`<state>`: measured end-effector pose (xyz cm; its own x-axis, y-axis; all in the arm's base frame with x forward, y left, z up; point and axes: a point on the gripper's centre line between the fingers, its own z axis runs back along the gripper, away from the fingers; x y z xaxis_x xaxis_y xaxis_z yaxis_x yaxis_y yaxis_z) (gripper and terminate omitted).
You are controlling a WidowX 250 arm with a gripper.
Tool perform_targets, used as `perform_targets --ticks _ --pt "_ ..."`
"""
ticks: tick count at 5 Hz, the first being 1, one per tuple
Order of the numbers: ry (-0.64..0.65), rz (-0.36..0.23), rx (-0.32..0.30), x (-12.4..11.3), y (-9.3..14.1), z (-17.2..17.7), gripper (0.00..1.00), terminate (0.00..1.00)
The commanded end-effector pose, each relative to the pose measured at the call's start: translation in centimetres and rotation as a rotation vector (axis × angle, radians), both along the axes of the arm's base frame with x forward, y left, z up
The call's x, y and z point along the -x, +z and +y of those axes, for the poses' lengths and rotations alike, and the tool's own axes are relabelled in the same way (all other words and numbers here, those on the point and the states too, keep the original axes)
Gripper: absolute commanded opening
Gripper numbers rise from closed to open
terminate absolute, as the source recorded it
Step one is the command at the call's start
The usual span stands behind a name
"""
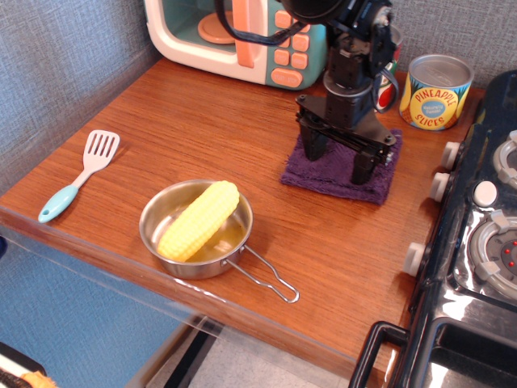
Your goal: Move the towel and place directly in front of microwave
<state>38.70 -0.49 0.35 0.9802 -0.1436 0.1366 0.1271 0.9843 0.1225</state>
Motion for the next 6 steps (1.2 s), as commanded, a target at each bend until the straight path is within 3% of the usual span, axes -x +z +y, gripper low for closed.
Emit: perform_targets --ticks 1,3,6 --pt "-0.015 0.163 -0.02 3.3 -3.5 6.4 1.0 0.0" --pt "-0.057 0.149 -0.019 3.1 -1.9 11.4 1.0 0.0" --pt "-0.055 0.117 0.058 2.7 -0.6 18.2 1.0 0.0"
